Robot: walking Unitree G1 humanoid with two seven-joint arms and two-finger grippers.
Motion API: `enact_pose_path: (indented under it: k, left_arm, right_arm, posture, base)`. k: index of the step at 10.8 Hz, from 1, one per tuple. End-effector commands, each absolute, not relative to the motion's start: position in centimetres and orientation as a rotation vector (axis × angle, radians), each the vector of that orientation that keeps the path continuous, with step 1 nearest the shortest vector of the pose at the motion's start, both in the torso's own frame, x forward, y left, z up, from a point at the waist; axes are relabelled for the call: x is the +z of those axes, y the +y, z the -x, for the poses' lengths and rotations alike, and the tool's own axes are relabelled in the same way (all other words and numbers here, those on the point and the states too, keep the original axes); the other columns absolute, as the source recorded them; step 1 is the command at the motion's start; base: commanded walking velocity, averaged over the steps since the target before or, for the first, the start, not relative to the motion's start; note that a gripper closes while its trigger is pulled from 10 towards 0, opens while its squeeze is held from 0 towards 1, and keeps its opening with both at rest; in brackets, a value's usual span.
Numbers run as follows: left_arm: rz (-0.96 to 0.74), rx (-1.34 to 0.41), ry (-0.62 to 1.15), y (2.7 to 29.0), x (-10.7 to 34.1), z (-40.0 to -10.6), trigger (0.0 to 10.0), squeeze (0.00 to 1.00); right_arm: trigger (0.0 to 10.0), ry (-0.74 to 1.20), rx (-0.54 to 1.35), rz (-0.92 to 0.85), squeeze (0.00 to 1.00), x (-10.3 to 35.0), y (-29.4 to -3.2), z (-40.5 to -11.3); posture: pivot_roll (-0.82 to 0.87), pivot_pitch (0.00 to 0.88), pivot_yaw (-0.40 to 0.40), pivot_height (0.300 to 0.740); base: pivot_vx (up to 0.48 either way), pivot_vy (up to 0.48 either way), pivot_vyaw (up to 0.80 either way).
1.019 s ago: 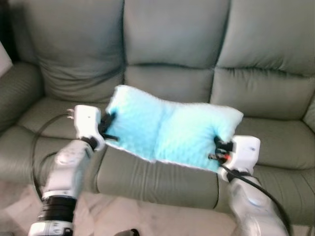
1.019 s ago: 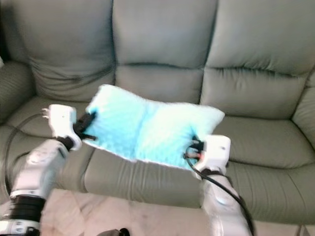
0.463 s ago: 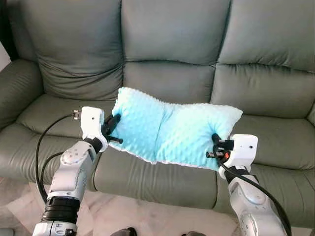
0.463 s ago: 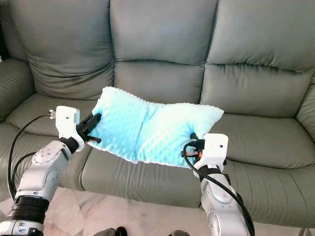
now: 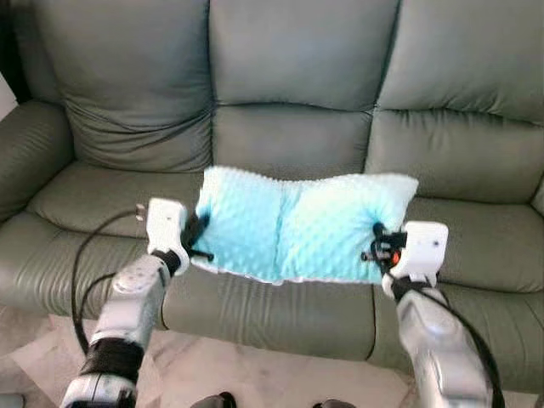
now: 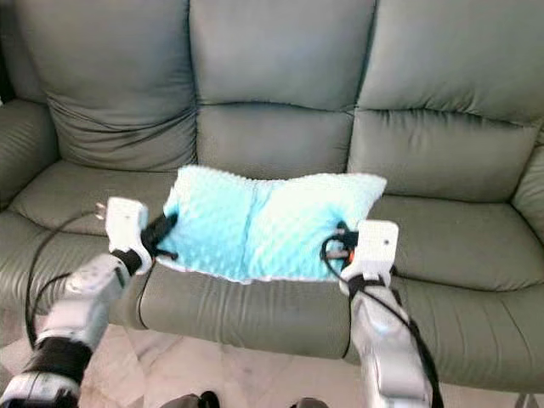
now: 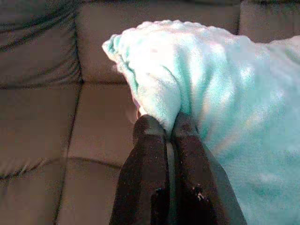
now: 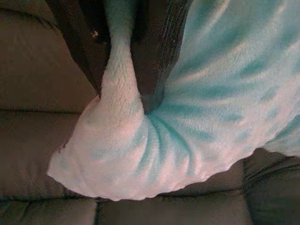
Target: Move the pillow to the sofa
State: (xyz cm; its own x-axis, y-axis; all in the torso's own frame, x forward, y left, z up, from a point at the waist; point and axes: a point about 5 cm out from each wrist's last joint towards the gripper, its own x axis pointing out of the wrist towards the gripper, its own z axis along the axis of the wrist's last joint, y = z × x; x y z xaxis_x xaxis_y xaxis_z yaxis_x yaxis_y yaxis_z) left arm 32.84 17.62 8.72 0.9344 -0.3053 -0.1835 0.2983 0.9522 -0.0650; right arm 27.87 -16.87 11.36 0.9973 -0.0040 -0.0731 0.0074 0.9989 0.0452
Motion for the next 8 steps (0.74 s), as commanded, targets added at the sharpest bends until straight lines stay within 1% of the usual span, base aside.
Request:
enact_pose_path:
  k: [1,2,3,5,6,8]
  left_arm:
    - [0.014,-0.291,0.181,18.3,8.9,-33.1,10.0,0.00]
    - [0.040,-0.262,0.196,18.7,8.5,-33.3,10.0,0.00]
    - [0.029,-0.262,0.193,18.6,8.5,-33.8,10.0,0.00]
    - [0.034,-0.259,0.195,17.9,8.3,-34.4,10.0,0.00]
    - [0.020,-0.279,0.227,17.1,7.9,-34.8,10.0,0.00]
    - [0.000,-0.271,0.250,17.1,7.6,-35.1,10.0,0.00]
  right_arm:
    - [10.0,0.068,-0.029,-0.041,0.00,11.4,-17.3,-28.1]
    - [10.0,0.075,-0.036,-0.045,0.00,11.1,-17.6,-28.5]
    - [10.0,0.091,-0.043,-0.040,0.00,10.6,-17.9,-28.7]
    - [10.0,0.154,-0.059,-0.018,0.00,9.3,-18.6,-28.8]
    - [10.0,0.194,-0.069,-0.013,0.00,8.4,-19.0,-29.1]
    - [10.0,0.210,-0.058,0.002,0.00,7.7,-18.9,-29.8]
  posture:
    - [-0.18,0.175,0.053,0.740]
    - [-0.17,0.193,0.054,0.740]
    - [-0.16,0.226,0.057,0.740]
    - [-0.16,0.276,0.066,0.740]
    - [-0.17,0.317,0.074,0.740]
    - [-0.17,0.357,0.074,0.740]
  base:
    - [0.000,0.000,0.00]
    - [0.000,0.000,0.00]
    - [0.000,0.000,0.00]
    - [0.000,0.000,0.00]
    - [0.000,0.000,0.00]
    - [0.000,0.000,0.00]
